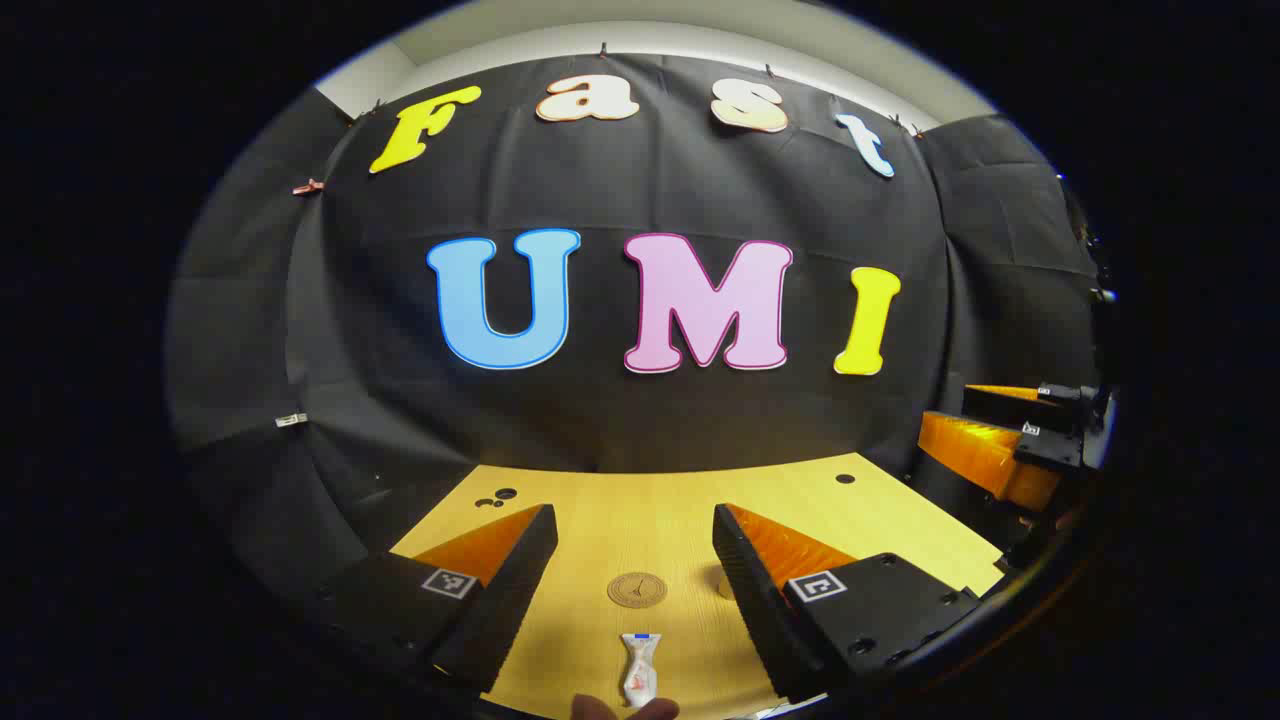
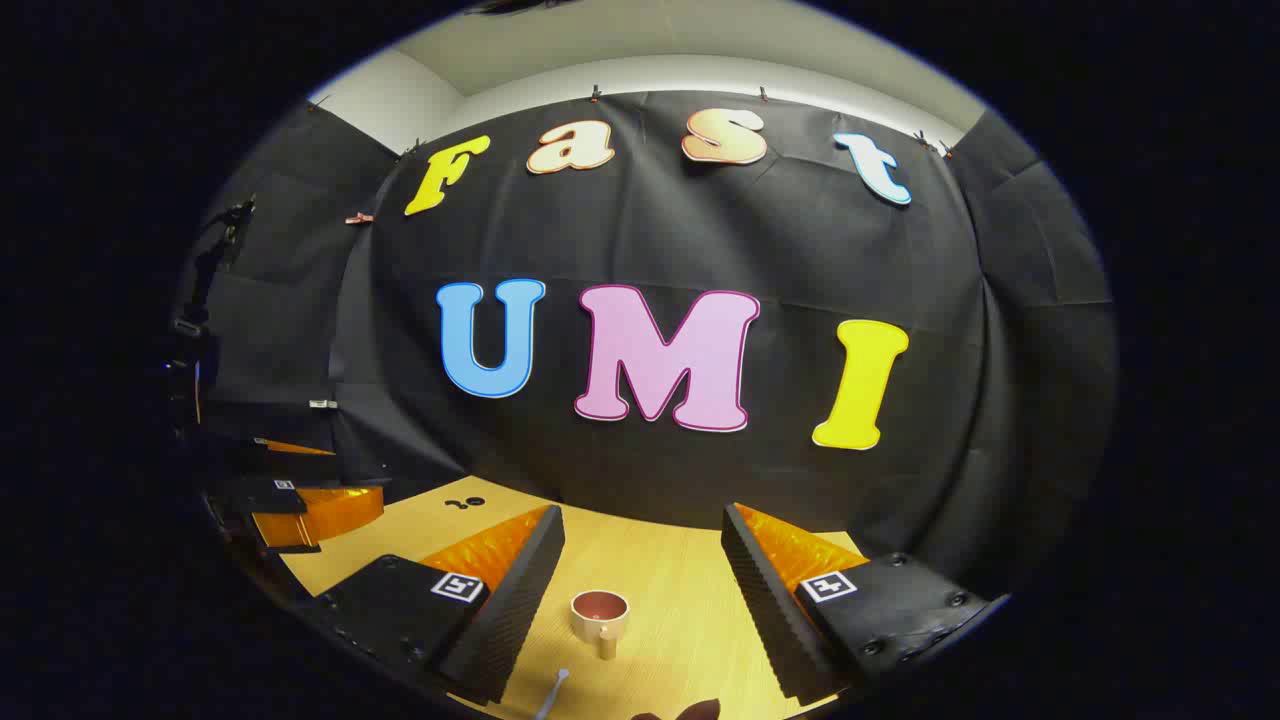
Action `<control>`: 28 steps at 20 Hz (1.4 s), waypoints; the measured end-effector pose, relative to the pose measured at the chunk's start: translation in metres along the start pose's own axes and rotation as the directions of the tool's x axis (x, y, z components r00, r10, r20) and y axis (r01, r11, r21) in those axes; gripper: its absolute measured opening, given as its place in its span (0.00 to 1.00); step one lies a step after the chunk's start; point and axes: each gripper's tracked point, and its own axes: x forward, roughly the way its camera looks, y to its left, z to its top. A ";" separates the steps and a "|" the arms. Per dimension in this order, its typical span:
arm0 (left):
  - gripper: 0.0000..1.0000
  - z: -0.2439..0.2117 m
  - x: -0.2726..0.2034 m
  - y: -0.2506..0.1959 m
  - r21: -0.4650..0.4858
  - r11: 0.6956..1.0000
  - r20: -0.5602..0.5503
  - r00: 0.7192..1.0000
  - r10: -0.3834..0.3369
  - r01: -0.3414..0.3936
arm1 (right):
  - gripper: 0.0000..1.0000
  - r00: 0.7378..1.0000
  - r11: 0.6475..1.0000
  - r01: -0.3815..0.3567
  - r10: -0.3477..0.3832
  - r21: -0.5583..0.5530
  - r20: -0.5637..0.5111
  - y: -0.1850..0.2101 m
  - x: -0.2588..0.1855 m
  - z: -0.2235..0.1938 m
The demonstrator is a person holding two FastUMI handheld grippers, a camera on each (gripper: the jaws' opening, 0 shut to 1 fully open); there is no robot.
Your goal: Put the toothbrush and toothpaste on the desktop into the cup, then pick up the cup and place it on the coaster on the desktop.
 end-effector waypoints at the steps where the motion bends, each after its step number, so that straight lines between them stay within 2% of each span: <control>1: 0.97 -0.003 0.000 0.000 0.003 1.000 -0.008 1.000 -0.007 0.007 | 0.98 1.000 1.000 0.010 -0.010 0.003 -0.004 -0.001 0.001 0.000; 14: 0.97 -0.053 0.014 -0.013 0.024 0.998 -0.124 0.991 -0.052 0.055 | 0.98 0.998 0.999 0.048 -0.048 -0.006 -0.048 -0.004 -0.001 -0.017; 19: 0.97 -0.095 0.033 -0.012 0.019 0.999 -0.248 0.968 -0.036 0.042 | 0.98 0.996 0.999 0.048 -0.048 -0.002 -0.080 -0.007 0.002 -0.031; 23: 0.97 -0.147 0.054 -0.016 -0.016 0.999 -0.376 0.926 -0.042 0.039 | 0.98 0.992 0.999 0.043 -0.043 -0.005 -0.115 -0.011 0.001 -0.045; 28: 0.96 -0.233 0.075 -0.005 -0.014 1.000 -0.562 0.827 0.008 -0.019 | 0.98 0.985 0.999 0.046 -0.045 0.000 -0.168 -0.023 0.002 -0.066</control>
